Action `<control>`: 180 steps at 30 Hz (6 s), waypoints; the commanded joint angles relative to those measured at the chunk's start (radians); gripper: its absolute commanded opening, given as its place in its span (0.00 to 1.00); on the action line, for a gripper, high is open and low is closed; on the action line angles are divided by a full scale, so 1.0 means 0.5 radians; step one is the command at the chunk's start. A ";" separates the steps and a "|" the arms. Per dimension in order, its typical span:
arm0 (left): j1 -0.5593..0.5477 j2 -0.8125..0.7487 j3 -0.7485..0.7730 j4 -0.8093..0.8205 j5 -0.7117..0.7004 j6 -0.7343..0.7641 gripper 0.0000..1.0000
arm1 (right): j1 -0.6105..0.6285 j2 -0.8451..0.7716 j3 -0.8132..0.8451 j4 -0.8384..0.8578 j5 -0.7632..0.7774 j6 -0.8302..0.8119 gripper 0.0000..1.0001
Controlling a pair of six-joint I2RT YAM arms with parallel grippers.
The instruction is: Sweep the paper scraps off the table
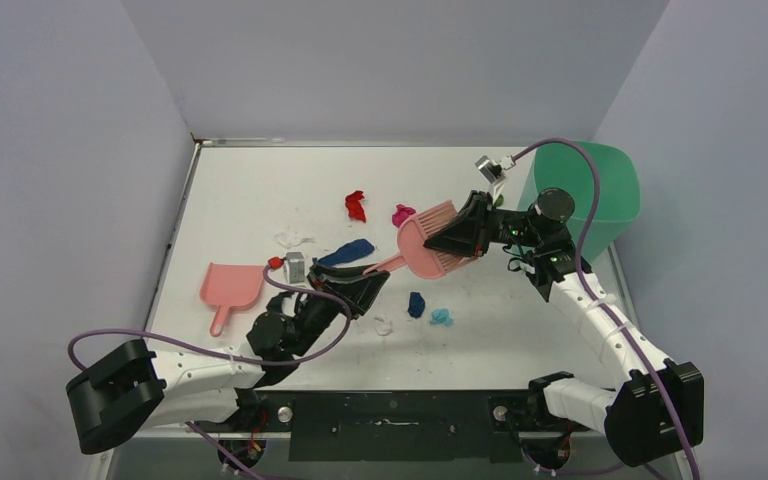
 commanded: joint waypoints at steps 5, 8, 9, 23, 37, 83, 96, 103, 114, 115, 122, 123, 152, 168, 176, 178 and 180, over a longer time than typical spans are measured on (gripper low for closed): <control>0.031 -0.037 0.106 0.146 0.082 -0.012 0.33 | -0.012 -0.060 0.003 -0.006 -0.009 -0.099 0.05; 0.038 -0.078 0.119 0.076 0.104 0.001 0.29 | -0.013 -0.060 0.003 -0.010 -0.004 -0.105 0.05; 0.042 -0.087 0.126 0.051 0.114 0.001 0.26 | -0.013 -0.058 0.003 -0.010 -0.001 -0.103 0.05; 0.044 -0.771 0.218 -0.832 -0.078 0.269 0.00 | -0.010 0.033 0.316 -0.967 0.466 -0.974 0.78; 0.051 -1.837 1.005 -3.348 -1.849 0.405 0.00 | 0.604 0.807 0.920 -1.277 1.234 -1.314 0.82; 0.280 -2.081 1.314 -3.952 -2.110 0.154 0.00 | 1.820 2.965 3.062 -1.616 3.137 -0.391 0.40; 0.290 -2.088 1.383 -4.019 -2.048 0.077 0.00 | 1.816 2.933 3.139 -1.612 3.075 -0.400 0.05; 0.322 -2.077 1.458 -4.021 -2.032 0.108 0.00 | 1.737 2.626 3.052 -1.558 2.958 -0.545 0.05; 0.321 -1.880 1.564 -3.923 -1.850 0.364 0.00 | 1.261 1.568 1.912 -1.408 2.108 -1.346 0.05; 0.319 -1.856 1.564 -3.902 -1.823 0.403 0.00 | 1.220 1.458 1.796 -1.424 1.978 -1.472 0.05; 0.313 -1.644 1.644 -3.964 -1.543 0.505 0.00 | 0.883 0.685 0.988 -1.640 1.754 -2.133 0.05; 0.310 -1.596 1.666 -4.020 -1.501 0.510 0.00 | 0.811 0.601 0.904 -1.721 1.722 -2.232 0.05; 0.314 -0.451 2.621 -5.401 -0.788 0.366 0.00 | -0.659 0.318 0.637 -3.231 1.623 -4.407 0.05; 0.315 -0.307 2.206 -5.404 -0.582 0.266 0.00 | -0.561 0.366 0.393 -3.065 1.641 -4.657 0.05; 0.324 -0.320 1.971 -5.256 -0.516 0.308 0.00 | -0.307 0.541 0.454 -3.112 1.547 -4.444 0.08; 0.325 -0.280 1.994 -5.272 -0.563 0.313 0.00 | -0.193 0.527 0.427 -3.032 1.524 -4.232 0.08; 0.324 -0.284 2.005 -5.249 -0.571 0.313 0.00 | -0.133 0.521 0.437 -2.950 1.430 -4.091 0.07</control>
